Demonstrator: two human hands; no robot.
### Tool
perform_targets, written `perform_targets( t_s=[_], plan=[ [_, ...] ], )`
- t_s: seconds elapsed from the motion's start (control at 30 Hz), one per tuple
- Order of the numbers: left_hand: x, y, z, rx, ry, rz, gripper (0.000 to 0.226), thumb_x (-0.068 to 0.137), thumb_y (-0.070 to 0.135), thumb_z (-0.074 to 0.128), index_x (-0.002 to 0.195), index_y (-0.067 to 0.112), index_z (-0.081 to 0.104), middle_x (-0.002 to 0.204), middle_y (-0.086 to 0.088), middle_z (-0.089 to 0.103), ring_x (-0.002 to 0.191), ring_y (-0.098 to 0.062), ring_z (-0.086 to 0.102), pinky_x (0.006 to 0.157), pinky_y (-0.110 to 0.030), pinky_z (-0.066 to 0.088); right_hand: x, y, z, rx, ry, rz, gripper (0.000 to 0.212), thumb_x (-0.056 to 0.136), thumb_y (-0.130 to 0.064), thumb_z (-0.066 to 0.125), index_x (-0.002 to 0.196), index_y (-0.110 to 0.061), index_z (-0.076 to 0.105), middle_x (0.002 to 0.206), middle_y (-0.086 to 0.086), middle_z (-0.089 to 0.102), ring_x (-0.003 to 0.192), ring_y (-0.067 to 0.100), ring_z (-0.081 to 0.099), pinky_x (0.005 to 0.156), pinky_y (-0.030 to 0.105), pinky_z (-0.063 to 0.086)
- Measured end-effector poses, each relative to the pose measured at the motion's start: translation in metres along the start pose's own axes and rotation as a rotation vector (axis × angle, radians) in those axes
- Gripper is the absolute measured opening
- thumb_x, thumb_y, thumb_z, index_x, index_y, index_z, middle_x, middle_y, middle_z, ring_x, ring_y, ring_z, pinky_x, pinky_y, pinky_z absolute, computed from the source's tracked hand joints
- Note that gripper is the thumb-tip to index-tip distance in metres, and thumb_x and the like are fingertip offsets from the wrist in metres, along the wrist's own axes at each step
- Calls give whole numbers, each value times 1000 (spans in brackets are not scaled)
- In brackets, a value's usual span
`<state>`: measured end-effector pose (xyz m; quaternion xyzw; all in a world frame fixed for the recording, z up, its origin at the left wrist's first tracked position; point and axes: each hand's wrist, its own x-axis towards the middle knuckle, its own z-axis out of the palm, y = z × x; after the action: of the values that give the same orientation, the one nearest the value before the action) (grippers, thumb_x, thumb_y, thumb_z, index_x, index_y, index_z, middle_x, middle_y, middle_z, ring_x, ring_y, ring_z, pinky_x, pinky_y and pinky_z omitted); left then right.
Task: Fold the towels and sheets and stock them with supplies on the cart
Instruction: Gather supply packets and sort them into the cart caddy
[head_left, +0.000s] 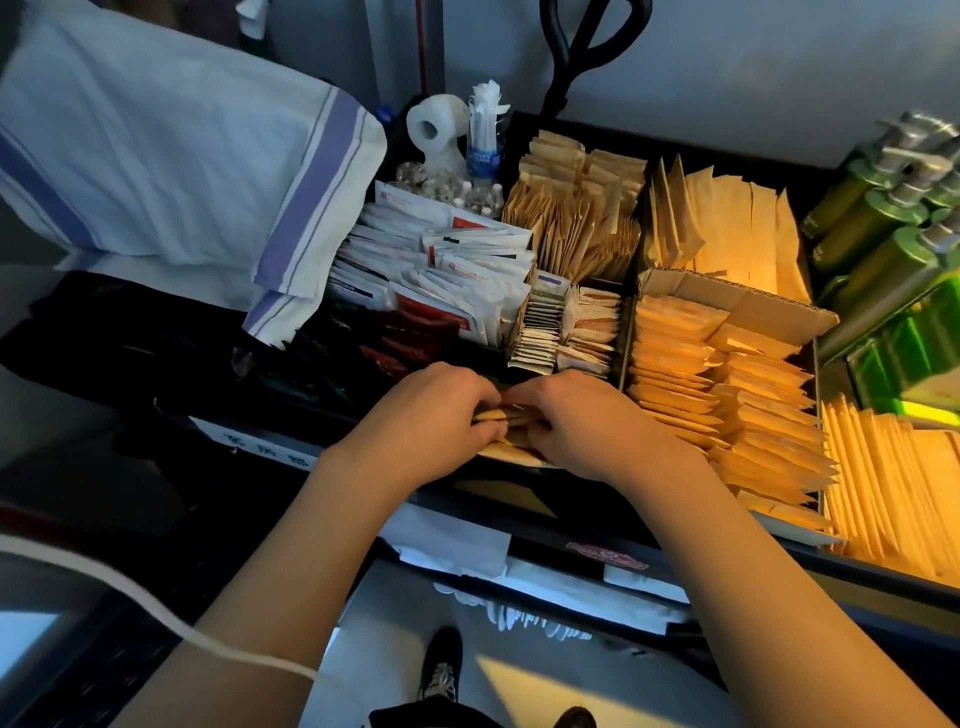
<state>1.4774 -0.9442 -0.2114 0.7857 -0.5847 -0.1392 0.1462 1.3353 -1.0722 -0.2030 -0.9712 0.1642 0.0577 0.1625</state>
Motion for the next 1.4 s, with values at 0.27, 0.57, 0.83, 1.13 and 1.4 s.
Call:
perform_targets(
  t_s=[0.27,0.57,0.83,1.13,1.4],
  plan=[
    [-4,2,3,-49,70,-67,18,90,35,73,107,35,69,94,10,67,93,-16,60,77,-40,54,-6,4,2,7,136,-4,33,95,-22,49,122,-33,63,100,0,73,94,27,63,72,41,54],
    [-4,6,4,-59,130,-89,15,98,23,62,111,30,66,98,3,67,92,-23,60,79,-47,53,-11,14,1,39,211,14,43,89,-17,67,128,-33,64,114,1,72,104,25,64,84,39,54],
    [-4,12,2,-165,107,-34,37,94,8,62,123,29,66,112,5,66,101,-17,60,86,-42,54,-14,18,1,85,299,48,34,87,-20,77,120,-28,70,107,0,75,102,26,67,86,43,56],
    [-2,24,15,-202,56,-8,27,95,18,67,120,29,67,107,7,65,100,-15,58,89,-44,53,-24,17,4,92,320,56,30,86,-39,79,112,-25,73,101,-5,72,94,19,64,78,39,54],
    [6,36,2,-221,170,76,33,95,11,66,126,22,69,116,2,68,105,-15,60,93,-36,51,-39,29,-8,133,419,87,34,86,-15,79,117,-26,72,107,-3,75,97,19,66,78,31,50]
  ],
)
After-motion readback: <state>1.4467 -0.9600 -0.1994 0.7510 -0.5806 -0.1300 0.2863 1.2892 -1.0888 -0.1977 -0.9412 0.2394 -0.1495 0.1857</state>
